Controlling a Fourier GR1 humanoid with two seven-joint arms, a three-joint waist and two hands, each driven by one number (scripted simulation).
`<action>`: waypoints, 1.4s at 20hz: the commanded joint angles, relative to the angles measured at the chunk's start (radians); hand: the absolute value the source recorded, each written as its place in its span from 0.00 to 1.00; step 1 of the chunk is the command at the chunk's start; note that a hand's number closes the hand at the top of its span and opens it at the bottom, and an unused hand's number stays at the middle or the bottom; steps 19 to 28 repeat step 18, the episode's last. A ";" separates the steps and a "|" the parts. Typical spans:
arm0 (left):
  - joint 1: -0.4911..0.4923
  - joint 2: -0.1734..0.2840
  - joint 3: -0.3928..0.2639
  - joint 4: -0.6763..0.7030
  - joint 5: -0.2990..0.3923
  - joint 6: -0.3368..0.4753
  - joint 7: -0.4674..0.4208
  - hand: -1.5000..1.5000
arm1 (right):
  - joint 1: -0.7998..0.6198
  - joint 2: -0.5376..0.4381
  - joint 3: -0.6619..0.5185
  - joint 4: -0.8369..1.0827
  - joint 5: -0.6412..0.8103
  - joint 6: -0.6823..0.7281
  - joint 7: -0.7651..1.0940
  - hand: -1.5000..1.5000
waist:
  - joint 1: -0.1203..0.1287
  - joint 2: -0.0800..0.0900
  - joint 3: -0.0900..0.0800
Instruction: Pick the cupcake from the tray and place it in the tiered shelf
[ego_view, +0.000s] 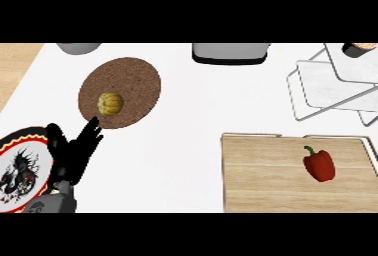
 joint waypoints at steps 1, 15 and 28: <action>0.009 -0.012 -0.009 -0.036 -0.005 0.013 0.006 0.50 | 0.026 -0.085 -0.034 0.002 -0.012 -0.070 0.000 0.00 | 0.001 0.000 0.001; 0.022 -0.031 -0.025 -0.038 -0.014 0.020 0.022 0.50 | 0.185 -0.358 -0.199 0.146 -0.138 0.060 -0.002 0.00 | 0.007 0.006 0.004; -0.010 0.006 -0.006 -0.056 0.002 0.002 0.056 0.50 | 0.253 -0.406 -0.225 0.167 -0.162 0.148 -0.040 0.00 | 0.000 0.005 0.006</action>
